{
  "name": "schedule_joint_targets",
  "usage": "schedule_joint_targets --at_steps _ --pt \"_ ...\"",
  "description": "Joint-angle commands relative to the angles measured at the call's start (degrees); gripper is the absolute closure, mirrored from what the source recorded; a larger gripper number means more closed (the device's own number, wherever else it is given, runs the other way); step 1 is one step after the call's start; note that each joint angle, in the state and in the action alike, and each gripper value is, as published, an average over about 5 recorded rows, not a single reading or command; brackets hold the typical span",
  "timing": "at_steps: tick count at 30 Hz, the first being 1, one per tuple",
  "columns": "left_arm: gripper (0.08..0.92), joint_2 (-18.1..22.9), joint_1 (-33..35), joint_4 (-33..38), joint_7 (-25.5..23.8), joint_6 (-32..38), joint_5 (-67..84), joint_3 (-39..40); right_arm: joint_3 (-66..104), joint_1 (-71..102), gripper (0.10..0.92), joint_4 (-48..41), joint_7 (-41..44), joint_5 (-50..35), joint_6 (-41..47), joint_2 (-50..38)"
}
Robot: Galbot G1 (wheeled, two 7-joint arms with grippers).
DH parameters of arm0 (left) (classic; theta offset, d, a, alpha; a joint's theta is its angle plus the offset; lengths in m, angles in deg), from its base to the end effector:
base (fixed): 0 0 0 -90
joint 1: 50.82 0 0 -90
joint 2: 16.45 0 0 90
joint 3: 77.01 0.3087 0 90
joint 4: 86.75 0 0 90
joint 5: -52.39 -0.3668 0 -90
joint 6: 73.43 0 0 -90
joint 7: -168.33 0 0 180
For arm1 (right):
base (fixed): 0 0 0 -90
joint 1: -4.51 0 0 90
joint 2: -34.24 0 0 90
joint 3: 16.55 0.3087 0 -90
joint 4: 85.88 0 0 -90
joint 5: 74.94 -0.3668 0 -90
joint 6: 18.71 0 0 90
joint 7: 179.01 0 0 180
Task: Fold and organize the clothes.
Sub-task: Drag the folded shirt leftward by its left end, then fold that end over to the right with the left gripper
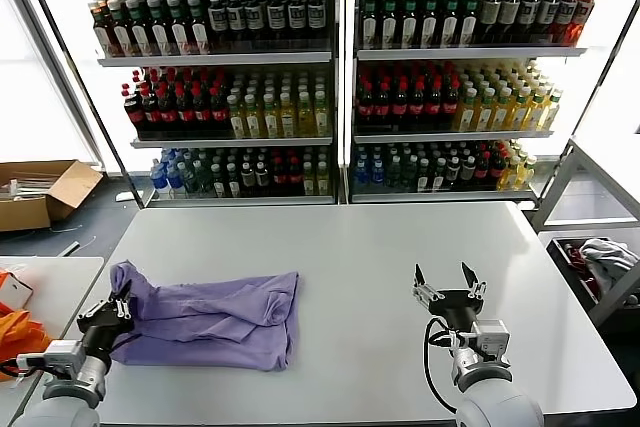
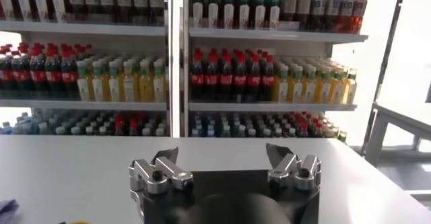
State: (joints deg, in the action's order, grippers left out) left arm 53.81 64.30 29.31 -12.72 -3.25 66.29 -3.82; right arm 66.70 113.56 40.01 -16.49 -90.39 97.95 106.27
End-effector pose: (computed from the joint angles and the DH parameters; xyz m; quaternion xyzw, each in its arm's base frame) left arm 0.2403 0.1395 -0.2305 0.0589 -0.9858 -0.0840 0.1326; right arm 0.2463 0.0043 -0.1907 -0.0095 -0.9936 0.0291 0.1092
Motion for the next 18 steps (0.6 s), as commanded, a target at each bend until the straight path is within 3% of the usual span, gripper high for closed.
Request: schedule_joint_targets --at_steps 1,9,18 --pt "0.894 5.9 -1.7 -0.7 0.1 -0.3 -4.8 14.4 0.8 4.3 0.203 2.3 0.3 1.1 -0.3 0.1" --pt "0.894 3.8 -2.5 0.1 0.3 -2.5 -4.6 18.5 1.0 5.9 0.203 3.3 0.1 1.8 -0.3 0.7" --pt "0.894 4.2 -4.3 1.3 0.7 -4.4 -5.3 24.2 0.9 7.6 0.203 3.8 -0.1 2.9 -0.5 1.9"
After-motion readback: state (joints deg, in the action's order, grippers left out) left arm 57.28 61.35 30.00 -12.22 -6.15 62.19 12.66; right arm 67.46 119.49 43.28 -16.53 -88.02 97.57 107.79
